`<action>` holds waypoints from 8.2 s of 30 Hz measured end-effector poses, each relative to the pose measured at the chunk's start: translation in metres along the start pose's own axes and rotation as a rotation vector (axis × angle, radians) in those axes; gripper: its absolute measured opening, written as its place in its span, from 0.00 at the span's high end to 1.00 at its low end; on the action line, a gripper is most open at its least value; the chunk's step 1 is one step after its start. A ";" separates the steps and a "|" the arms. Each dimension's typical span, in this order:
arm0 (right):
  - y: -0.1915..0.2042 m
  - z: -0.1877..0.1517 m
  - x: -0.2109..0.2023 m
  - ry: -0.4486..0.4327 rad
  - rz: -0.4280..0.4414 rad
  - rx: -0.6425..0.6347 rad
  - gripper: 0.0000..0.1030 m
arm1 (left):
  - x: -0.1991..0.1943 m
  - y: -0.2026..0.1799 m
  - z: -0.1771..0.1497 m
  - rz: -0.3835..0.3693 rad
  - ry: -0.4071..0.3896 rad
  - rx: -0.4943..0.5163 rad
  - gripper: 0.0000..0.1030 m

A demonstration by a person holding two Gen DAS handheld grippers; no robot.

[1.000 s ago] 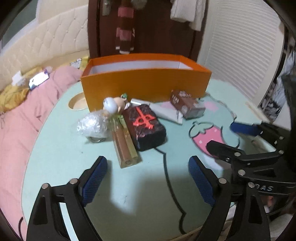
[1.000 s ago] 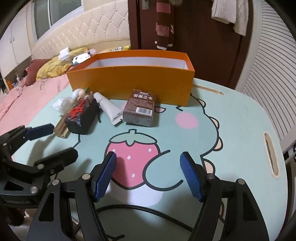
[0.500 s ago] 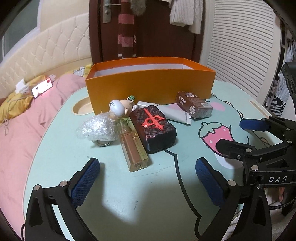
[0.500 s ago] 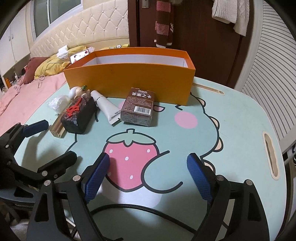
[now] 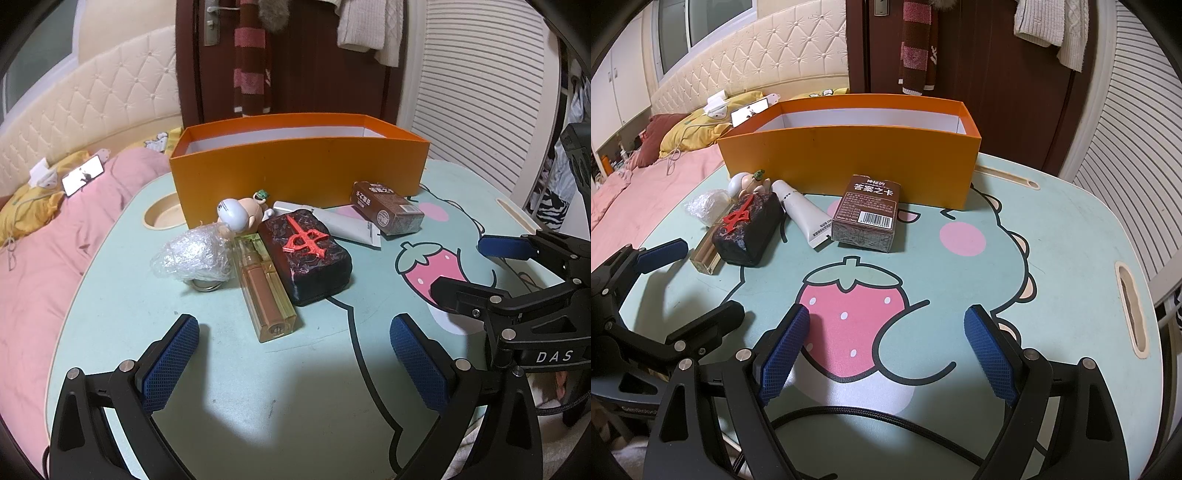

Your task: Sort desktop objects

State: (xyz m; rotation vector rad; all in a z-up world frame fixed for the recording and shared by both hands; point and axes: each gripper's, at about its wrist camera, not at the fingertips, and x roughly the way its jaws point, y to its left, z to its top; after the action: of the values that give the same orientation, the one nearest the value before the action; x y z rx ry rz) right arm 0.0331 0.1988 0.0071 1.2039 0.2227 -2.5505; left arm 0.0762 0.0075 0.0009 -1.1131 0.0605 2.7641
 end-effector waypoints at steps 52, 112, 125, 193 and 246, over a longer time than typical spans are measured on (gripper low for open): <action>0.002 0.000 0.005 0.009 0.033 -0.034 0.05 | -0.010 0.032 0.009 0.030 -0.002 0.006 0.46; 0.057 0.061 0.000 -0.072 0.202 -0.084 0.60 | -0.044 0.059 0.026 -0.019 -0.122 -0.114 0.84; 0.025 0.107 -0.004 -0.167 0.151 -0.025 0.60 | -0.013 0.057 0.113 -0.098 -0.162 -0.063 0.84; -0.008 0.043 -0.017 -0.116 0.078 0.095 0.33 | -0.016 0.066 0.015 -0.017 -0.017 -0.198 0.24; 0.007 0.017 0.012 -0.011 0.034 0.032 0.14 | -0.021 0.077 0.002 0.015 0.018 -0.145 0.69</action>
State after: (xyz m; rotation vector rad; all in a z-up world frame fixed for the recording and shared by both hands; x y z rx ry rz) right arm 0.0155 0.1852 0.0084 1.1944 0.1586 -2.5404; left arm 0.0775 -0.0706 0.0150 -1.1767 -0.1326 2.8102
